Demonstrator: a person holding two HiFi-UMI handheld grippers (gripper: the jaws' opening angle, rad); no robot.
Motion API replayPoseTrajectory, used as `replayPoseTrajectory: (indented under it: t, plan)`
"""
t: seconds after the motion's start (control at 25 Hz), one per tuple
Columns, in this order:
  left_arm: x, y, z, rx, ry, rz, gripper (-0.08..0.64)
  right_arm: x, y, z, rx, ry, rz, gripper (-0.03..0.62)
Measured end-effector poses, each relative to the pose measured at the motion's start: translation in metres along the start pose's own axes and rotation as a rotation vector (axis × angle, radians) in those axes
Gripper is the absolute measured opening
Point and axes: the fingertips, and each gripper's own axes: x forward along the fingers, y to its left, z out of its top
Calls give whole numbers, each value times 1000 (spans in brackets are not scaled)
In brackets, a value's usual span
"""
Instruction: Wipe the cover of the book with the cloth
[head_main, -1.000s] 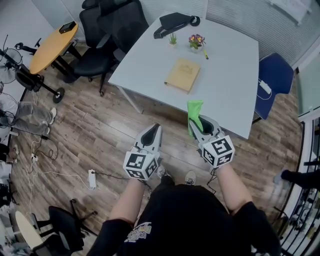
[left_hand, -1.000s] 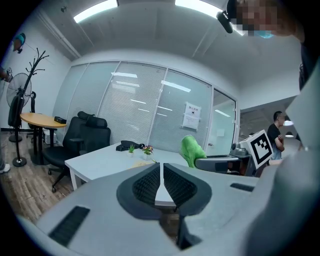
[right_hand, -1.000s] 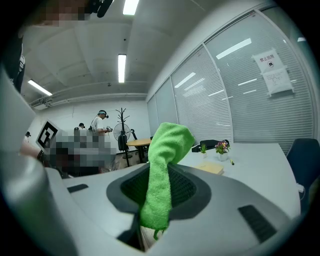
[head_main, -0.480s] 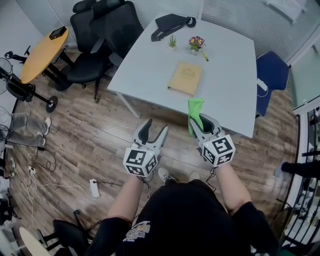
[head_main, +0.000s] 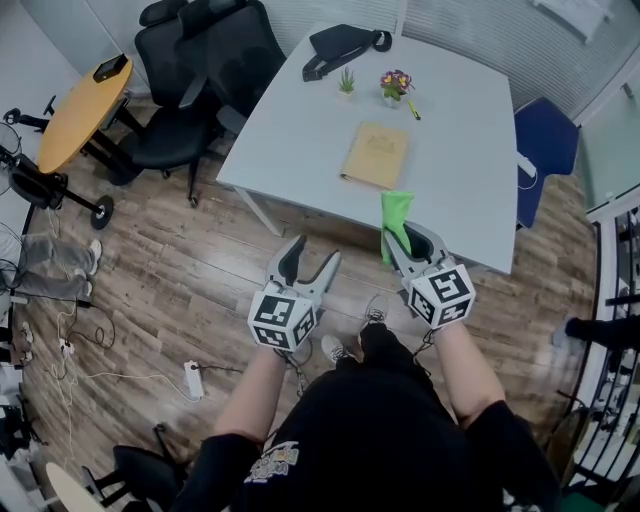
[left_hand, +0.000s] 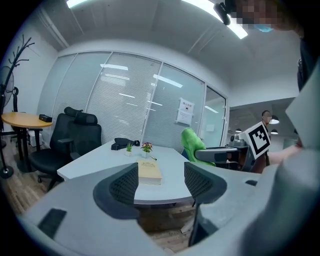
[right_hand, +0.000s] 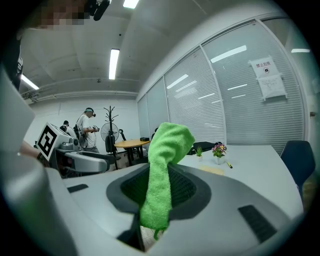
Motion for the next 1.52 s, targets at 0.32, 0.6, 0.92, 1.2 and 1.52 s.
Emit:
replayPoseTrajectory:
  t: [0.32,0.6,0.92,1.2,1.52]
  plan:
    - [19,10,0,-9,20,17,275,19,-24,2,12,-1,5,97]
    - [55,24,3,-28,53,30,275,49,-59,5,47,-6,18,97]
    - [112,45,7,-37,92,43,275,92,-107,6,86,2,34,97]
    - [161,62,9,-48,121,49,275,124,-147,12,104,5,41,97]
    - [214,80,6,-71,164,74,275,156,-187,18,113,19,72,97]
